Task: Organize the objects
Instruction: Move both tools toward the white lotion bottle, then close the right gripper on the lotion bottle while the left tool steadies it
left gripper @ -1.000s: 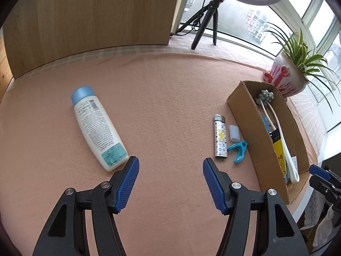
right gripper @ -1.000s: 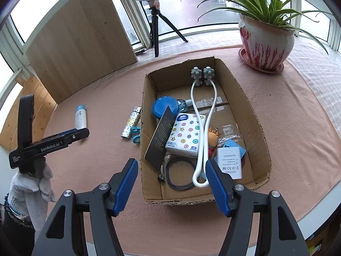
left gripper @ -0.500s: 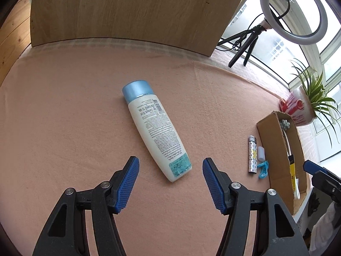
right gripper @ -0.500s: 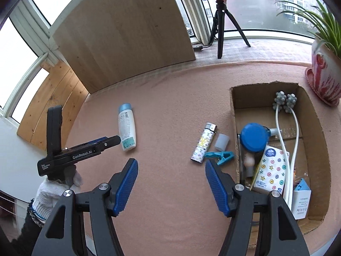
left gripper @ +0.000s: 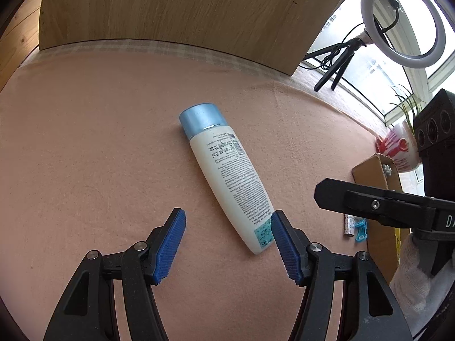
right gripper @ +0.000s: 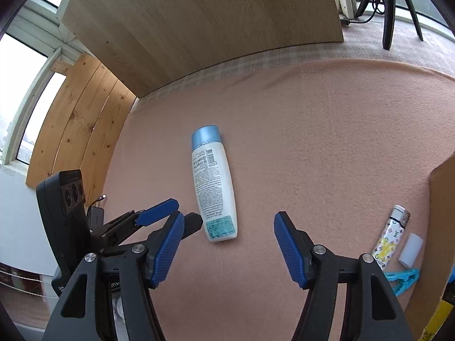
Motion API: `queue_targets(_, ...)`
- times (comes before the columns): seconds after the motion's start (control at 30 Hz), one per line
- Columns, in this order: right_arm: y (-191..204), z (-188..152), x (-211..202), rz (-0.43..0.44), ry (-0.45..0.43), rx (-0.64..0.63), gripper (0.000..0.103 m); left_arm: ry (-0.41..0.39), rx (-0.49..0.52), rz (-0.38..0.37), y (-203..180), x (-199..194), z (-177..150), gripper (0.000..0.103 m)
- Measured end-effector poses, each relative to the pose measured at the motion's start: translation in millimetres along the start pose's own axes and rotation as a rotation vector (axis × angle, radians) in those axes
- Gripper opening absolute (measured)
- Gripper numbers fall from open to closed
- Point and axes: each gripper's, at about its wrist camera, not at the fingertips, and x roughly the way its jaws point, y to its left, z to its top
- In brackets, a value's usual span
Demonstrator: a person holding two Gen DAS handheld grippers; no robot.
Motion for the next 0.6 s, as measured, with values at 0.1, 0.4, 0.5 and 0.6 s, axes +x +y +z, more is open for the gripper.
queue_targets(0.1,-0.1,11.0,18.8,0.002,0.028,0.005,0.062,0.005,0.001,0.020,3.9,4.2,1.3,0.067)
queue_targets(0.4,8.9,30.1,53.5,-0.003,0.073,-0.032,0.062,-0.009,0.019,0.017,1.8,9.6,12.2,0.068)
queue_targets(0.5,9.0,33.9,59.9,0.003,0.080,-0.031,0.062,-0.007,0.015,0.003,2.1,13.7,16.2,0.068)
queue_targets(0.6,9.0,35.8,66.3,0.013,0.097,-0.029,0.062,-0.004,0.013,-0.006,1.3,17.4,18.8,0.068)
